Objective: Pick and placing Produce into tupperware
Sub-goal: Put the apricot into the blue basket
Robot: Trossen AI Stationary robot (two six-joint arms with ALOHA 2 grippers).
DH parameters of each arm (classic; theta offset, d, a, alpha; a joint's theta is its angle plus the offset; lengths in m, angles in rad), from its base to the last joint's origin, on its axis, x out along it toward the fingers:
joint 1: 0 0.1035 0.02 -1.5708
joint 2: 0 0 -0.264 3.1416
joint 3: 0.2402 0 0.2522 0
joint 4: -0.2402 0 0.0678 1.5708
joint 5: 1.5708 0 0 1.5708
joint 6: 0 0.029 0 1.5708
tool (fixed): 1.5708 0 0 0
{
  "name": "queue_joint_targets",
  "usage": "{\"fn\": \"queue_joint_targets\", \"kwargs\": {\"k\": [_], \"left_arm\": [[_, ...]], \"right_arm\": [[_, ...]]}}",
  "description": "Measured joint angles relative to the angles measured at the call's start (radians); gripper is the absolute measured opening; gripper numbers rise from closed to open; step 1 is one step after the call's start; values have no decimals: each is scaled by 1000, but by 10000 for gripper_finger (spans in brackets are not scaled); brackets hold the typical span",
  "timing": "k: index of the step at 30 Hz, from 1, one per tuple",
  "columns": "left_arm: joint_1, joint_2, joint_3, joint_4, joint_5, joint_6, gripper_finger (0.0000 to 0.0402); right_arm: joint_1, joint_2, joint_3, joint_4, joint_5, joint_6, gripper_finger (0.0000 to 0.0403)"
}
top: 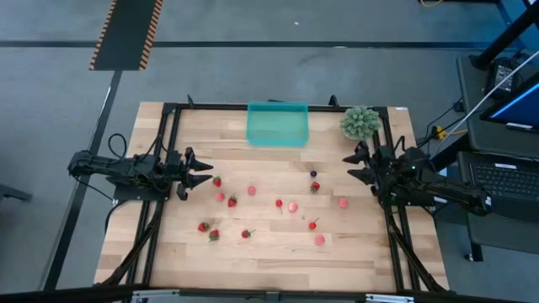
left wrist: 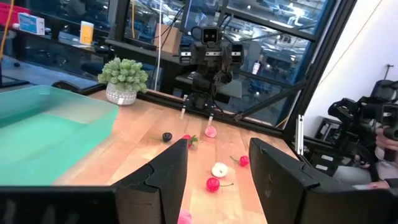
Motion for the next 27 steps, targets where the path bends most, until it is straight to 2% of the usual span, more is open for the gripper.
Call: {"fn": "queue_joint_targets", "kwargs": {"k": [6,11,17,19,22,27], "left_arm": [[0,0,0,0,-19,0,165],[0,0,0,1,-153,25,165],[0,0,0,86,-243,97,165],[0,0,1,122,-270,88,165],[5,0,9,121,-266,72,170],[9,1,31,123,-208,61,203]], "right_arm": [[27,2,0,-10,-61,-129,218],[50,2,13,9,-47,-65,218],[70,2,64,13,-39,-13,218],[74,2,87,12,5,-1,218],[76,23,124,-26,56,-5,218],[76,129,187,-62,58,-122,220]]}}
